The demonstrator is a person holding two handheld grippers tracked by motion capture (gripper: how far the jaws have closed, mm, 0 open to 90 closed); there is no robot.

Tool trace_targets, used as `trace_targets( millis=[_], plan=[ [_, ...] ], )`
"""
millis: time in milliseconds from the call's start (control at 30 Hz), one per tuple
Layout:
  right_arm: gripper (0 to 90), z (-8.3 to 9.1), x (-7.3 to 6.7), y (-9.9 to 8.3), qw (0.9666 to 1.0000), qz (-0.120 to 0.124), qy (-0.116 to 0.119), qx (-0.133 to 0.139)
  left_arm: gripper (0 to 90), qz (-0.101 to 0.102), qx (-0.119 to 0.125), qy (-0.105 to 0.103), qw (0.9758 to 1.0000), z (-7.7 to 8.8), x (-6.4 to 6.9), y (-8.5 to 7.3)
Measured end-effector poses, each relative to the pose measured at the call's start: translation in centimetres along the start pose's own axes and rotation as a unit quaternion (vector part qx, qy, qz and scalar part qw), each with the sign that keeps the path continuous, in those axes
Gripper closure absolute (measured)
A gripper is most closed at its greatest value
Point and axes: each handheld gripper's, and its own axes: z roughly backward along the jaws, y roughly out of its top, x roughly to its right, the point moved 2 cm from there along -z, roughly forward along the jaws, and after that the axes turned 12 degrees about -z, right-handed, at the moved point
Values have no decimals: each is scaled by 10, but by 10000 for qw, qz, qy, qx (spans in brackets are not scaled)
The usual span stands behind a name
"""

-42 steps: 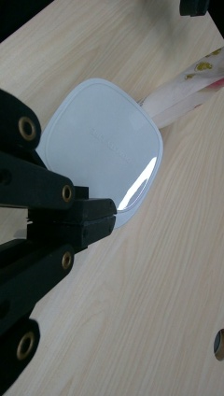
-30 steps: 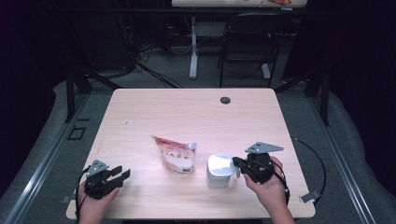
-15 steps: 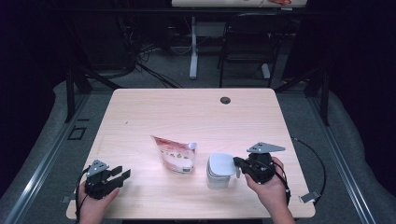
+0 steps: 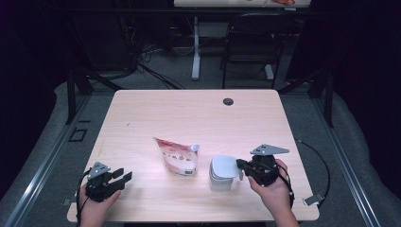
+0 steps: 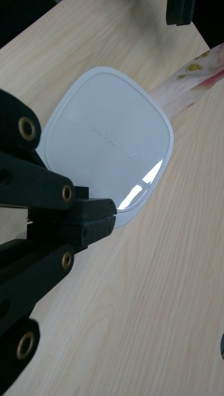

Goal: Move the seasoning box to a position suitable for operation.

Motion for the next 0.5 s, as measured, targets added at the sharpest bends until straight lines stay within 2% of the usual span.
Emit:
trace_targets(
  millis=[500],
  plan=[
    [900, 0, 2, -1, 10000, -58, 5, 8, 567, -1, 0, -5, 10000, 0, 0, 0]
  ],
)
